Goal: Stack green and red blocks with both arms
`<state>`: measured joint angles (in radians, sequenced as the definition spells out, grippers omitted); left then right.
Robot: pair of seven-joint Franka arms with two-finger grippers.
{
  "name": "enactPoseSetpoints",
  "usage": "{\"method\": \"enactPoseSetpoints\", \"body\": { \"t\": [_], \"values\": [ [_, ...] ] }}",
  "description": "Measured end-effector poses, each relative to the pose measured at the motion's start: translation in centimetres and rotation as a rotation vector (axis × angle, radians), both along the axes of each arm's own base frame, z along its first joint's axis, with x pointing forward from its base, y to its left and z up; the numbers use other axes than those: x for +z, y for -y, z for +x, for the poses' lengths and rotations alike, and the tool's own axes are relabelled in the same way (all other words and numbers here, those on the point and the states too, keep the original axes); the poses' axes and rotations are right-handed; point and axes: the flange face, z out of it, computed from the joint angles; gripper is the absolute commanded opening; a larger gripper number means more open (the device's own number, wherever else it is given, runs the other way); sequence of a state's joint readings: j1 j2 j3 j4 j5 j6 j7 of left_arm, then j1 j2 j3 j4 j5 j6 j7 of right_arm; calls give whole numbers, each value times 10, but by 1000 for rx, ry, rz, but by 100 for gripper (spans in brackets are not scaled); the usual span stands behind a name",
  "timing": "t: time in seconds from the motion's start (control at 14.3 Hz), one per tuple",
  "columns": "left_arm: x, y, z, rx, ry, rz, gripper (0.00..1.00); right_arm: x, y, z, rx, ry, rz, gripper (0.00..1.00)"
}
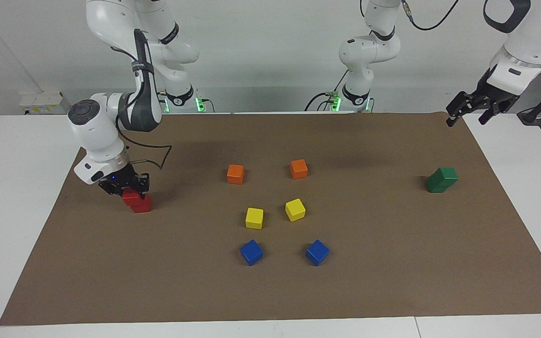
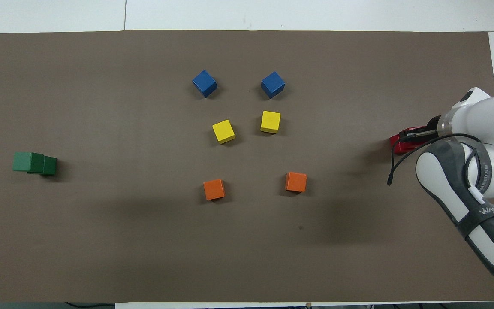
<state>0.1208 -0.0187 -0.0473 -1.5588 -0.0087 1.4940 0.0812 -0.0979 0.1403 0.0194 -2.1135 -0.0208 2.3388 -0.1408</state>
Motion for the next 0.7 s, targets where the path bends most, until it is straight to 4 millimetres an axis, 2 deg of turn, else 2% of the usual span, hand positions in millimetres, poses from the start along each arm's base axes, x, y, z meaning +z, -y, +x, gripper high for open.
{"method": "enactPoseSetpoints", "body": {
  "t": [0.35, 0.7],
  "values": [
    [27, 14, -16, 8, 35, 5, 100, -7, 0, -3, 0, 9, 0, 0],
    [30, 22, -17, 9, 40, 6, 100, -10, 0, -5, 1, 7, 0, 0]
  ]
}}
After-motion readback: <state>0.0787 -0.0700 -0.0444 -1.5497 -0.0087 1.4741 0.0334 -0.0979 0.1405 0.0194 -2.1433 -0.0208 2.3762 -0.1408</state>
